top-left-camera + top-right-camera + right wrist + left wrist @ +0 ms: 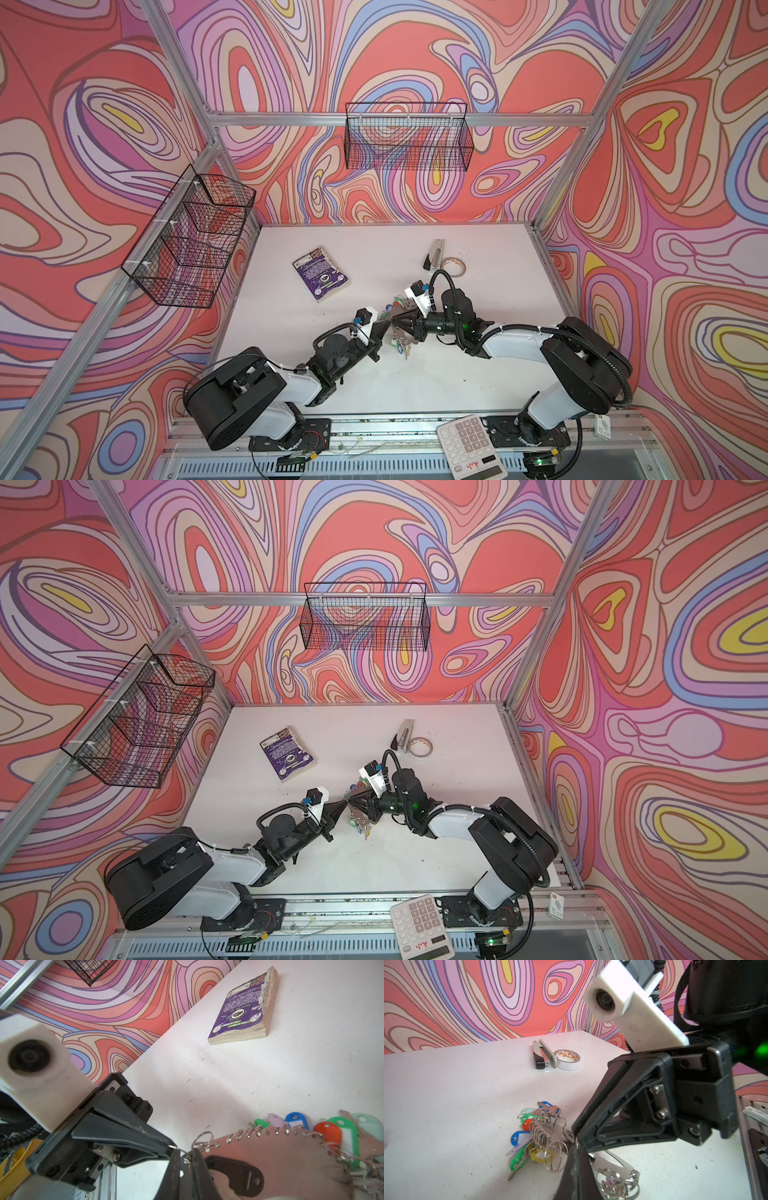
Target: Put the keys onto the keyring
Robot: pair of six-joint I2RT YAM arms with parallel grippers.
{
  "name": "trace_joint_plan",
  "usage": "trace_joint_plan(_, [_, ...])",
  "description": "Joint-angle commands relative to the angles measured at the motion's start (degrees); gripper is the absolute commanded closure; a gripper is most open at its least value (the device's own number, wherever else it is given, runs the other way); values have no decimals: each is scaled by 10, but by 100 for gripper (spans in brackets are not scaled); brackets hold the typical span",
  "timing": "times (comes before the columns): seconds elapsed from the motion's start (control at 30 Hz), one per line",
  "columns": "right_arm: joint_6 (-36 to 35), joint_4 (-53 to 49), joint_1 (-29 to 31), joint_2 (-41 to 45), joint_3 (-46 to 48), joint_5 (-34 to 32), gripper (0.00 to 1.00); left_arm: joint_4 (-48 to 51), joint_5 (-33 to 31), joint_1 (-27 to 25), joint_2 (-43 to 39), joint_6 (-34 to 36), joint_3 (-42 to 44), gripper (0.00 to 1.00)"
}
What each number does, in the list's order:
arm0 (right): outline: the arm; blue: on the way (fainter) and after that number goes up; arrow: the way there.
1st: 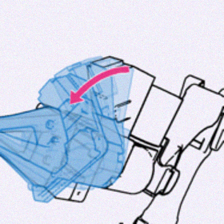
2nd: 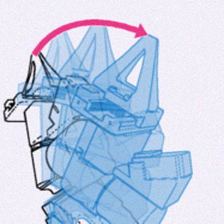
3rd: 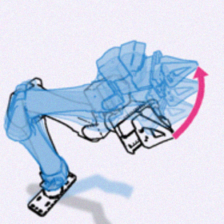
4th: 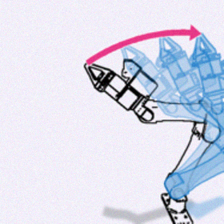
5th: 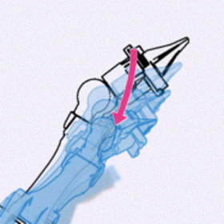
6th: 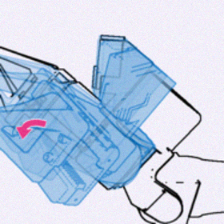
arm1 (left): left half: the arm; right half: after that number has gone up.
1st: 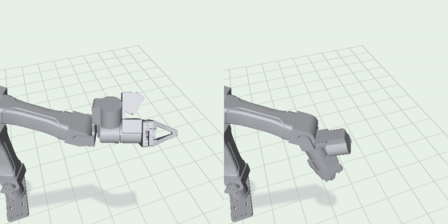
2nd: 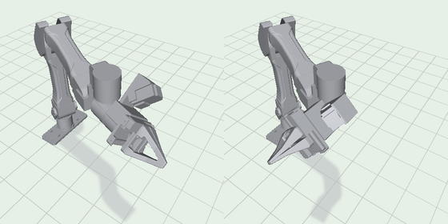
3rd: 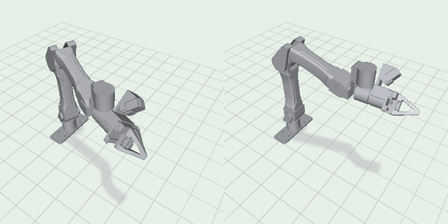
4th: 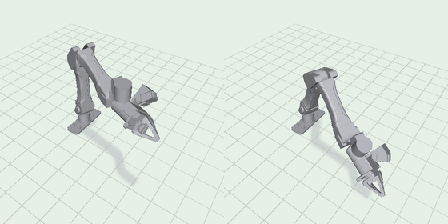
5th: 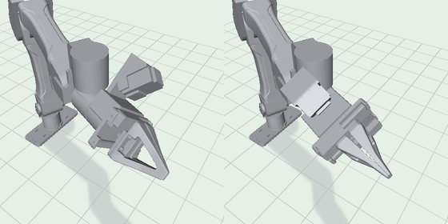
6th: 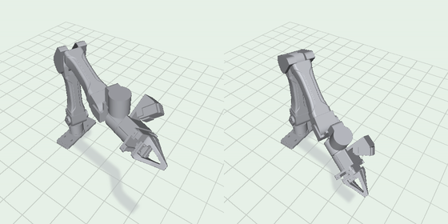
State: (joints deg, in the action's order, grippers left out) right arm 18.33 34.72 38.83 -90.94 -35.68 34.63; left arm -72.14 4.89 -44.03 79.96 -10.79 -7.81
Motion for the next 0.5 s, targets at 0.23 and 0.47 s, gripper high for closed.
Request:
trace_joint_plan(0.23, [-14, 1, 12, -19, -7, 16, 88, -33, 16, 1, -14, -2, -3, 100])
trace_joint_plan(0.47, [-14, 9, 19, -25, -11, 23, 89, -34, 44, 1, 1, -4, -8, 100])
